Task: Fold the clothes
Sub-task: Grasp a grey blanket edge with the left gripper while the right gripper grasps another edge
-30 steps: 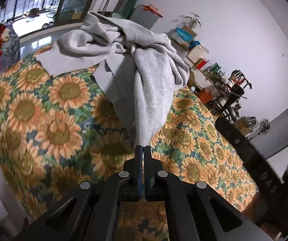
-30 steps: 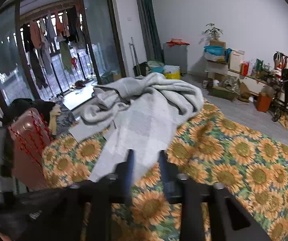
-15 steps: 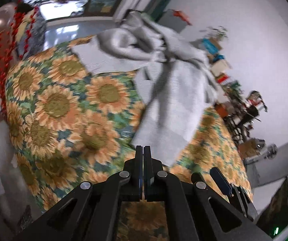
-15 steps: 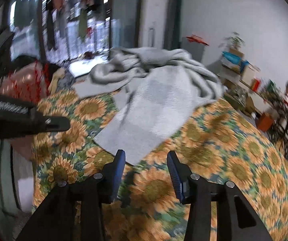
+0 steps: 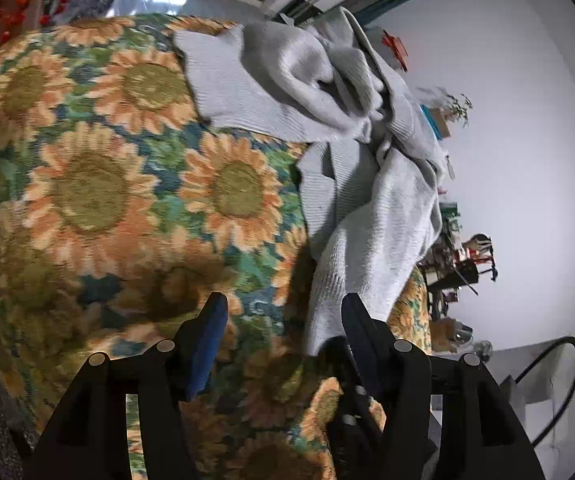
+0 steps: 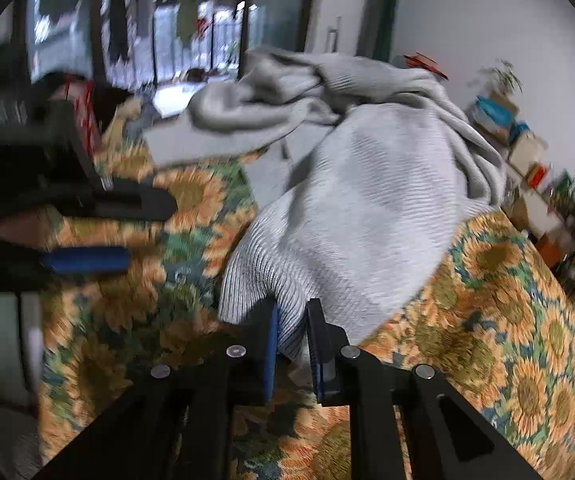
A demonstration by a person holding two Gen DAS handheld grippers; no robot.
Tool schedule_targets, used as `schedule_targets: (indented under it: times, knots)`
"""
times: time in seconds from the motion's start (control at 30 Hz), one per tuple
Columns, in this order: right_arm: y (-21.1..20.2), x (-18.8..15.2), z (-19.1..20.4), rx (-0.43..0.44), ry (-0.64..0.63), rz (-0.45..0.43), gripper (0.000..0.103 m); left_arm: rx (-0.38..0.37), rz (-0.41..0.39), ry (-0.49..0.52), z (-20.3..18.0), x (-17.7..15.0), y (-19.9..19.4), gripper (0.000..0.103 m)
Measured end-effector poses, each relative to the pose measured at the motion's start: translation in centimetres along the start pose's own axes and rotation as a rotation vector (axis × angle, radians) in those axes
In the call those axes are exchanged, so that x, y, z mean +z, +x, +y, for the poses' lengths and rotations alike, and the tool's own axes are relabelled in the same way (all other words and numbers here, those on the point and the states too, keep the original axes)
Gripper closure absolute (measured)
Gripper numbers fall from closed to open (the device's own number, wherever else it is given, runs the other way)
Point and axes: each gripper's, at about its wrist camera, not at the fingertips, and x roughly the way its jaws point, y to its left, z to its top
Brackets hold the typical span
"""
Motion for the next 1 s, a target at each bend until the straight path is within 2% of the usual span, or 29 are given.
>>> schedule_targets:
  times: [0.13, 0.3, 0.33, 0.37, 0.4, 0.43, 0.47, 0.5, 0.53, 0.67, 0.9, 0.97, 1.0]
  knots:
    - [-3.3, -0.2, -1.4, 0.022, 0.027, -0.083, 0.089, -0.035, 0.038, 0.053, -2.6, 0.0, 1.3, 0.043]
    - [-5.5, -0.7, -2.1, 0.021, 0.029, -0.126, 0.089, -0.086, 0.143, 0.089, -6.1, -0.5, 4.7, 0.043]
    - [-5.8, -0.8, -2.3, 0.023, 0.041, -0.130, 0.089, -0.094, 0.151, 0.083, -6.3, -0.5, 5.1, 0.046]
    - [-6.0, -1.2, -2.6, 0.019, 0.052, -0.134, 0.089, -0.099, 0.143, 0.070, -6.4, -0.6, 5.3, 0.056]
    - [-6.3, -1.5, -2.8, 0.016, 0.062, -0.139, 0.087, -0.103, 0.136, 0.056, -6.4, -0.6, 5.4, 0.074]
    - [-6.6, -1.8, -3.1, 0.015, 0.072, -0.144, 0.077, -0.106, 0.123, 0.047, -6.4, -0.7, 5.4, 0.085]
    - [-6.9, -2.2, -3.3, 0.013, 0.079, -0.150, 0.067, -0.108, 0.101, 0.045, -6.4, -0.6, 5.2, 0.090]
    - [-7.2, -2.6, -3.5, 0.005, 0.079, -0.155, 0.048, -0.112, 0.083, 0.048, -6.5, -0.7, 4.9, 0.096]
    - [-7.4, -2.9, -3.6, -0.006, 0.067, -0.160, 0.042, -0.122, 0.078, 0.057, -6.6, -0.7, 4.6, 0.096]
    - [-6.9, -3.7, -2.2, -0.058, -0.065, -0.175, 0.033, -0.161, 0.067, 0.095, -7.9, -0.5, 3.5, 0.097]
    - [-4.8, -1.6, -0.7, 0.028, -0.076, -0.209, 0.022, -0.233, 0.086, 0.153, -9.7, -0.5, 2.2, 0.097]
    - [-3.8, -0.6, -0.8, 0.008, -0.045, -0.206, 0.024, -0.231, 0.079, 0.163, -10.0, -0.4, 2.0, 0.097]
    - [-3.4, -0.3, -1.2, 0.009, -0.010, -0.205, 0.039, -0.230, 0.077, 0.165, -10.0, -0.4, 1.8, 0.097]
